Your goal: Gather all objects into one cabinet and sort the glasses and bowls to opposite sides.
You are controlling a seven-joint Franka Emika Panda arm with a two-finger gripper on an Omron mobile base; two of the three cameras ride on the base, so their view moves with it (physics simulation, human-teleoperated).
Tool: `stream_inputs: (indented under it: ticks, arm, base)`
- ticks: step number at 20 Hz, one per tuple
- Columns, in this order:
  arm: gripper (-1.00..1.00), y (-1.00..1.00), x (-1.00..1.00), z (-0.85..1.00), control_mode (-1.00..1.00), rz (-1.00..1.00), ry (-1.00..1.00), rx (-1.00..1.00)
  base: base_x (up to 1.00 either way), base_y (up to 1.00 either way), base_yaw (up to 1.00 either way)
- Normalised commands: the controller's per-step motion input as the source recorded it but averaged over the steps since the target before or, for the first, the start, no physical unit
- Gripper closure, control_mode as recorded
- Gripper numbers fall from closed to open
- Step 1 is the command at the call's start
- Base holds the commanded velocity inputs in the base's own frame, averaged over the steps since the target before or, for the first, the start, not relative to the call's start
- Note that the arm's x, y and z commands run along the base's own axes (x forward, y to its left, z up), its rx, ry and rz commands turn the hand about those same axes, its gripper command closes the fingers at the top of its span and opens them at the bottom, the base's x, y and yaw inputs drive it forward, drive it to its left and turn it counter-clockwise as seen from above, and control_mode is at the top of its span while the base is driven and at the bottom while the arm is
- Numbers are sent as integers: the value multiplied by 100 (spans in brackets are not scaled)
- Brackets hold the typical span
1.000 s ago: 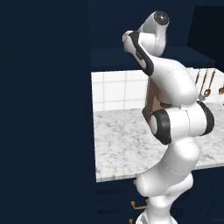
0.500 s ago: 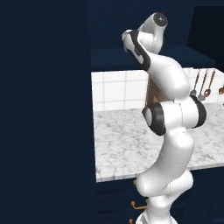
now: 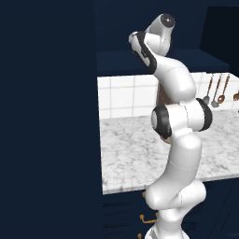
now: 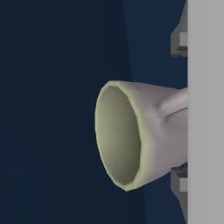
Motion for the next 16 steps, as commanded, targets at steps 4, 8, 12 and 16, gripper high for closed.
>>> stream_inputs:
  ticks: [4, 8, 12, 16]
  arm:
    - [-100, 0, 0, 0, -100, 0, 0, 0]
    - [100, 5, 0, 0, -100, 0, 0, 0]
    - [100, 0, 0, 0, -100, 0, 0, 0]
    - [100, 0, -10, 0, -100, 0, -1, 0]
  base:
    - [0, 0, 0]
    - [0, 0, 0]
    - [0, 0, 0]
    - [0, 0, 0]
